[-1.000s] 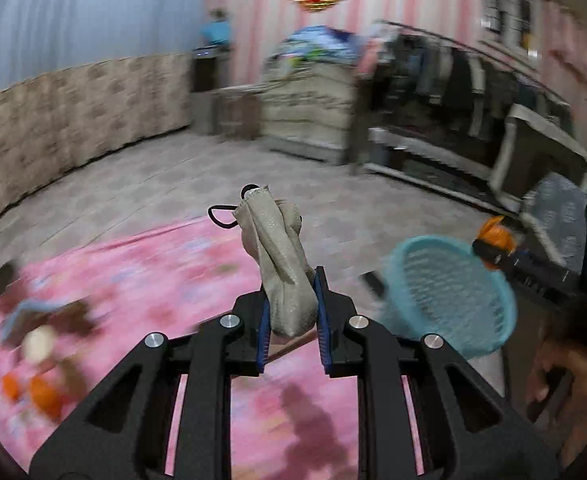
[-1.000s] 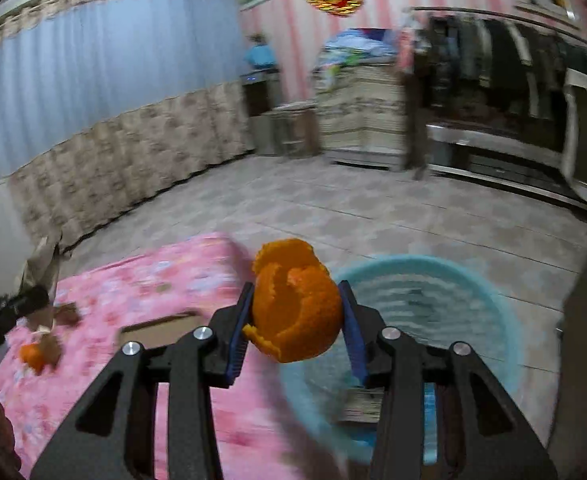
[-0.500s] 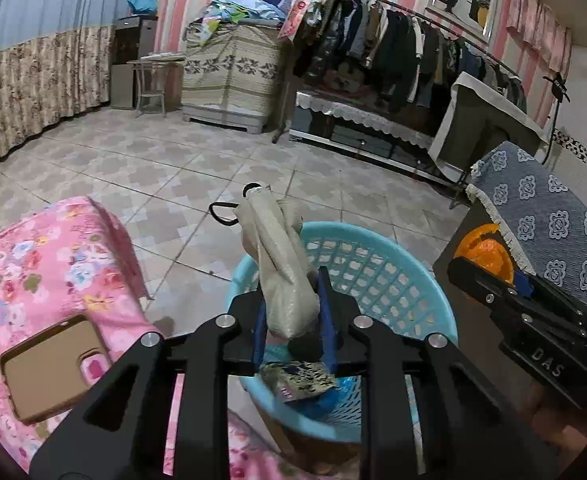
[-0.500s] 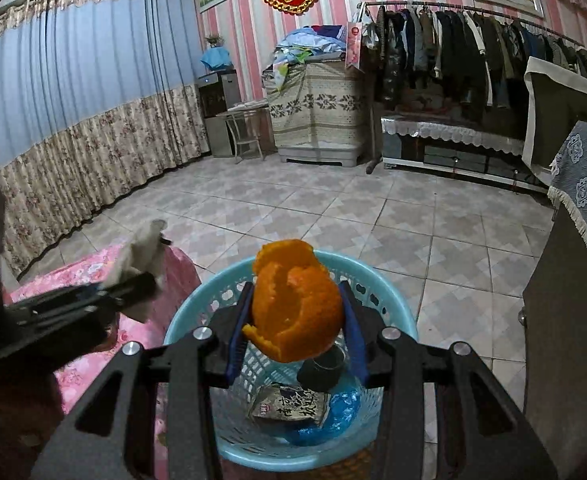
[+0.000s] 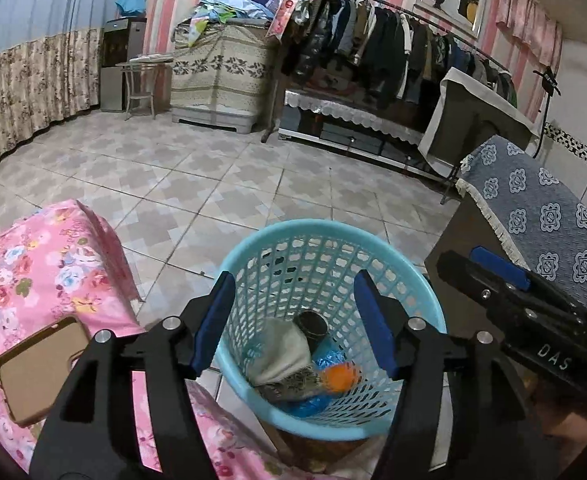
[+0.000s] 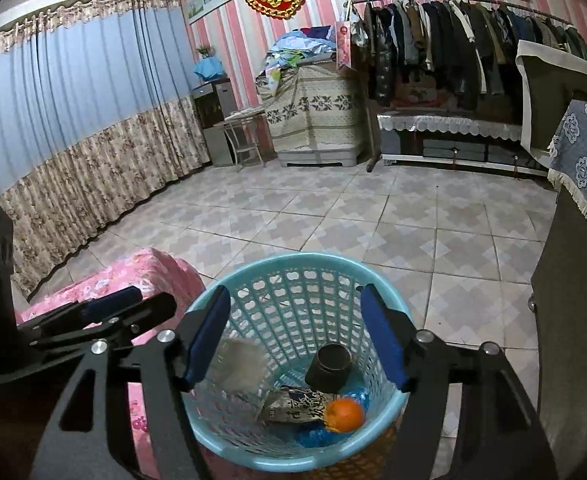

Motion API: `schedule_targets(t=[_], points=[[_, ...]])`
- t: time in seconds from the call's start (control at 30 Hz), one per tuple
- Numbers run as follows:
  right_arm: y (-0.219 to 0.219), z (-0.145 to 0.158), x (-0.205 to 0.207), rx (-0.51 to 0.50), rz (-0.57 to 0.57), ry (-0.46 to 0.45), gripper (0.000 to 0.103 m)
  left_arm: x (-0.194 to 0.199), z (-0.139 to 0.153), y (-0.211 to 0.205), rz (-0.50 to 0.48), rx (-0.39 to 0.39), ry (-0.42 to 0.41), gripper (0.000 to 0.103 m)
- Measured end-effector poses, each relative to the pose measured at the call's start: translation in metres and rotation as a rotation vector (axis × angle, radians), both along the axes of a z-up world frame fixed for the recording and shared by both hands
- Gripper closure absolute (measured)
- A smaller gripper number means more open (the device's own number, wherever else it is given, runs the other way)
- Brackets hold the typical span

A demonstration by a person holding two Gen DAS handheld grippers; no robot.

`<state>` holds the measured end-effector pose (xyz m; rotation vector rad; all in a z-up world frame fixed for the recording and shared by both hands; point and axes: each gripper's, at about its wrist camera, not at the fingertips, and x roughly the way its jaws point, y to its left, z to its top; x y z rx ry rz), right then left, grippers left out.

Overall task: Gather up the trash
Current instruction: 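Carry the mask and orange peel to the basket and open both tools, then move both open tools back over the mat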

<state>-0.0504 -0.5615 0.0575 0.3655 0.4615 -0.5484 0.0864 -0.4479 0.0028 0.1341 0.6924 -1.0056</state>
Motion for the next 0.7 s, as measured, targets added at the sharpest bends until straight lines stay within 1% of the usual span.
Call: schedule_targets(t=[0.17,0.27,0.33,0.4,0.43,0.47,0.5,0.53,0.57,0.6,0.63,0.7], points=[[0.004,0.004,0.002,-0.017,0.007,-0.004,0.036,0.004,0.009,0.025,0.058,0.012,-0.027,0.043],[0.014,0.009,0.010,-0.075,0.000,0.039,0.036,0.009,0.014,0.052,0.115,0.022,-0.052,0.041],[0.025,0.012,0.018,-0.095,0.021,0.047,0.036,0.014,0.021,0.079,0.157,0.016,-0.058,0.041],[0.040,0.017,0.029,-0.104,0.062,0.048,0.036,0.019,0.030,0.114,0.215,0.015,-0.080,0.039],[0.058,0.022,0.036,-0.123,0.104,0.045,0.036,0.022,0.037,0.142,0.263,0.016,-0.107,0.036],[0.070,0.026,0.040,-0.134,0.133,0.039,0.036,0.025,0.043,0.166,0.306,0.016,-0.130,0.031],[0.084,0.032,0.045,-0.149,0.169,0.027,0.034,0.027,0.048,0.186,0.344,0.017,-0.149,0.028],[0.106,0.041,0.053,-0.173,0.215,0.009,0.030,0.032,0.054,0.216,0.402,0.026,-0.176,0.026],[0.119,0.045,0.056,-0.185,0.239,0.001,0.029,0.037,0.059,0.245,0.457,0.034,-0.198,0.026],[0.140,0.052,0.064,-0.201,0.279,-0.012,0.029,0.040,0.064,0.266,0.493,0.037,-0.211,0.026],[0.154,0.056,0.070,-0.207,0.308,-0.023,0.028,0.046,0.069,0.303,0.558,0.040,-0.228,0.025],[0.188,0.058,0.087,-0.184,0.367,-0.056,0.025,0.050,0.074,0.347,0.640,0.025,-0.249,0.020]])
